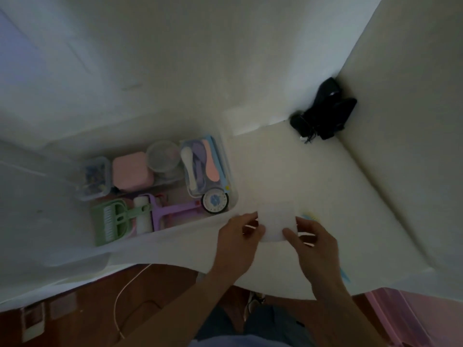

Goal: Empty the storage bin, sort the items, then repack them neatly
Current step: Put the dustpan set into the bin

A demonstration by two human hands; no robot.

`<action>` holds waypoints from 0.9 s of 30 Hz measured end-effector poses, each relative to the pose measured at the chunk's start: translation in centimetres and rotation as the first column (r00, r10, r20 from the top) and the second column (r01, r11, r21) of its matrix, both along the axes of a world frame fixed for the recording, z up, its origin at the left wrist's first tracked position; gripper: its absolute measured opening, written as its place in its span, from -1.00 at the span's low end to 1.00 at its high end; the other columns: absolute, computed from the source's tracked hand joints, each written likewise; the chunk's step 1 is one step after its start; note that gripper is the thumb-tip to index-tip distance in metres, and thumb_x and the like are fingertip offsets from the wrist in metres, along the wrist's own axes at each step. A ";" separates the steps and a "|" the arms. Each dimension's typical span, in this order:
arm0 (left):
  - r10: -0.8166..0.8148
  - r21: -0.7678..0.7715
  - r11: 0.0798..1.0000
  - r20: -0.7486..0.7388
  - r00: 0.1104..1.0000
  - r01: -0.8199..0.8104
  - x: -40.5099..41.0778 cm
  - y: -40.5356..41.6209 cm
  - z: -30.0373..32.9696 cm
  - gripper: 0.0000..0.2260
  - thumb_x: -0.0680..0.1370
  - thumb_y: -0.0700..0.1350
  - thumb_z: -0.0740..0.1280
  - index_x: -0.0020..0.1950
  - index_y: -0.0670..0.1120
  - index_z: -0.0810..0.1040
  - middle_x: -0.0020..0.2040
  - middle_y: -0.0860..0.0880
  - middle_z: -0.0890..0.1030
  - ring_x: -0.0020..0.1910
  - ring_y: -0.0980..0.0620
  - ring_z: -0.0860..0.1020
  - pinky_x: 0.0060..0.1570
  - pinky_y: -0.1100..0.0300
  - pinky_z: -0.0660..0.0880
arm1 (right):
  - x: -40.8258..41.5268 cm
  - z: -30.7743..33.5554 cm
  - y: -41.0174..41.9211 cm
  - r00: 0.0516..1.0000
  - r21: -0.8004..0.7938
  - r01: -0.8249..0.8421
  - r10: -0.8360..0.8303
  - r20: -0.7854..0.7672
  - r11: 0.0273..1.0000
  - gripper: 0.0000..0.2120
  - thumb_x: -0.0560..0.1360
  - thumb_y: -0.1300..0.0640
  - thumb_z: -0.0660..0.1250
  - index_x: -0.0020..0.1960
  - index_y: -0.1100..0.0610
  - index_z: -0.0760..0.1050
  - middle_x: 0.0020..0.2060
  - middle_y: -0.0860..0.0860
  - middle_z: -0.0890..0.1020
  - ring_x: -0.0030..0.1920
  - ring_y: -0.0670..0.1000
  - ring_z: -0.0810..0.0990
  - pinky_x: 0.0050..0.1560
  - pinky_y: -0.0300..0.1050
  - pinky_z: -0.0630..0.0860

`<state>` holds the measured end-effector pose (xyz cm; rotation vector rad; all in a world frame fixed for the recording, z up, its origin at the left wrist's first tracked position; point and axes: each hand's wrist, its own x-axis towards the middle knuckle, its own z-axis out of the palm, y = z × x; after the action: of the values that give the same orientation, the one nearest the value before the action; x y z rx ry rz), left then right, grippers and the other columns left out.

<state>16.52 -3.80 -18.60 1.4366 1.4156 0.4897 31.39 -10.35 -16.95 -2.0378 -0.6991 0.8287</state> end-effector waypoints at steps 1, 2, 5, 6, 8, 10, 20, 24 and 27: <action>-0.003 0.040 0.999 0.012 1.000 0.002 -1.0 0.4 1.8 -0.80 0.55 -0.03 0.40 0.17 0.13 0.62 -0.01 0.14 0.67 -0.07 0.26 0.61 0.01 0.37 0.51 | -0.6 2.0 0.6 1.000 0.068 -0.006 0.005 0.005 0.998 -0.78 0.46 0.08 0.47 0.09 -0.06 0.58 -0.04 -0.19 0.63 -0.11 -0.12 0.60 -0.14 -0.16 0.58; 0.005 0.086 0.996 -0.001 1.000 -0.005 -2.2 0.7 3.5 -0.83 0.55 -0.02 0.40 0.13 0.15 0.62 -0.06 0.17 0.67 -0.11 0.29 0.60 -0.05 0.46 0.47 | -1.4 3.8 1.4 1.000 0.130 -0.017 0.015 0.011 0.991 -0.79 0.46 0.09 0.48 0.08 -0.05 0.59 -0.03 -0.20 0.62 -0.12 -0.13 0.59 -0.15 -0.20 0.56; 0.150 0.251 0.956 0.020 0.989 -0.150 -5.9 2.2 7.9 -0.85 0.54 -0.02 0.41 0.10 0.15 0.62 -0.10 0.21 0.63 -0.11 0.36 0.58 -0.10 0.53 0.44 | -4.8 7.8 4.6 0.995 0.281 -0.077 0.090 -0.034 0.957 -0.80 0.45 0.12 0.48 0.06 -0.05 0.61 -0.05 -0.20 0.65 -0.13 -0.16 0.61 -0.18 -0.24 0.57; 0.207 0.272 0.936 0.087 0.974 -0.223 -7.2 2.9 9.2 -0.83 0.54 -0.03 0.41 0.11 0.17 0.61 -0.08 0.20 0.65 -0.11 0.34 0.59 -0.09 0.47 0.49 | -6.0 8.6 5.7 0.990 0.318 -0.104 0.128 -0.055 0.942 -0.80 0.45 0.13 0.48 0.06 -0.04 0.62 -0.06 -0.18 0.67 -0.13 -0.16 0.63 -0.17 -0.23 0.59; 0.282 0.277 0.899 0.223 0.933 -0.338 -9.8 4.4 11.2 -0.86 0.57 -0.04 0.38 0.08 0.17 0.64 -0.07 0.12 0.69 -0.09 0.21 0.65 -0.08 0.26 0.59 | -8.6 9.8 7.9 0.979 0.376 -0.154 0.193 -0.068 0.914 -0.83 0.48 0.15 0.46 0.04 -0.05 0.63 -0.09 -0.14 0.69 -0.13 -0.13 0.66 -0.16 -0.22 0.59; 0.375 0.202 0.865 0.345 0.860 -0.459 -12.6 5.7 12.2 -0.86 0.61 -0.03 0.32 -0.02 0.11 0.68 -0.10 0.03 0.70 -0.07 0.05 0.67 -0.02 0.04 0.60 | -11.2 10.6 9.9 0.958 0.402 -0.193 0.260 -0.121 0.895 -0.88 0.53 0.13 0.40 0.01 -0.04 0.66 -0.13 -0.11 0.71 -0.11 -0.10 0.67 -0.13 -0.21 0.57; 0.584 0.194 0.775 0.146 0.799 -0.602 -23.4 8.4 6.7 -0.89 0.49 -0.12 0.47 0.00 -0.03 0.65 -0.06 0.08 0.70 -0.08 0.17 0.65 0.05 0.08 0.61 | -23.0 4.6 15.0 0.855 0.272 -0.446 0.496 -0.152 0.853 -0.82 0.55 0.17 0.38 0.03 -0.09 0.64 -0.09 -0.23 0.69 -0.07 -0.22 0.65 -0.01 -0.19 0.59; 0.580 0.192 0.801 -0.017 0.814 -0.567 -25.7 9.7 2.8 -0.86 0.48 -0.16 0.47 0.02 -0.03 0.63 -0.07 0.10 0.68 -0.08 0.16 0.63 0.06 0.09 0.59 | -26.0 0.8 16.6 0.848 0.096 -0.524 0.529 -0.038 0.846 -0.79 0.50 0.22 0.35 0.06 0.01 0.67 -0.06 -0.11 0.71 -0.05 -0.11 0.65 0.07 0.00 0.59; 0.533 0.233 0.834 -0.108 0.839 -0.500 -26.3 12.3 1.3 -0.81 0.50 -0.22 0.42 0.10 -0.07 0.63 -0.01 0.01 0.69 -0.04 0.09 0.63 -0.07 0.40 0.44 | -27.9 -0.7 19.4 0.843 0.033 -0.538 0.538 0.023 0.842 -0.67 0.46 0.27 0.30 0.16 0.04 0.63 -0.01 -0.01 0.70 -0.02 0.02 0.66 0.07 0.02 0.59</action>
<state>-9.81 8.51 -17.25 1.2518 1.9564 0.8893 3.44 9.02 -17.60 -1.8260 -1.3233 1.1039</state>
